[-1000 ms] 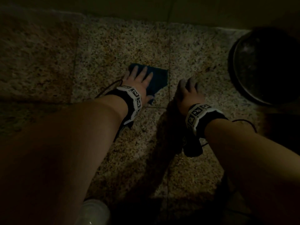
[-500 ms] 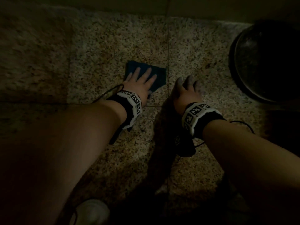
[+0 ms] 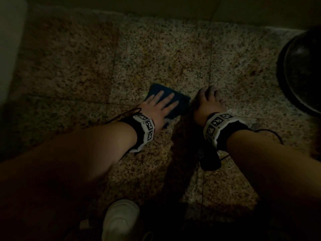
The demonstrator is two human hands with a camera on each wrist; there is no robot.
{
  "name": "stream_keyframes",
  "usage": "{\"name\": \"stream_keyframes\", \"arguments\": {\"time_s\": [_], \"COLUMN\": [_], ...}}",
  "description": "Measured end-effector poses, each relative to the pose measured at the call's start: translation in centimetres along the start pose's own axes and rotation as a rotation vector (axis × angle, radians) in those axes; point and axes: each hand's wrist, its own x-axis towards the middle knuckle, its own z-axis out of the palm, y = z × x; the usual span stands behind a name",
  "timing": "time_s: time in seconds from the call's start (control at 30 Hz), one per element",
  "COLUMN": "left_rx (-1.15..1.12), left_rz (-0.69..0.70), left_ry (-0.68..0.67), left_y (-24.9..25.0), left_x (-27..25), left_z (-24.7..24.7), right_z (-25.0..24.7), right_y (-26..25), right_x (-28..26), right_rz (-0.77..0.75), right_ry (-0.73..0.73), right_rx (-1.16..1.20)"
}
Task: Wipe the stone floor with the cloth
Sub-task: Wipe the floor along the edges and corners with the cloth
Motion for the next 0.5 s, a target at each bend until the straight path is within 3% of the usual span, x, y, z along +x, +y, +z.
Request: {"name": "stream_keyframes", "arguments": {"time_s": [0.17, 0.5], "left_rx": [-0.04, -0.179], "left_rz": [-0.05, -0.177], "left_ry": [-0.007, 0.107], "left_y": [-0.9, -3.1], "left_x": [1.0, 5.6], "left_z": [-1.2, -4.1], "right_z": [1.2, 1.5], "right_y": [-0.5, -0.3], "right_x": [0.1, 0.3], "right_rz": [-0.01, -0.048], "right_ry": [0.016, -0.012], "right_rx": [-0.071, -0.034]}}
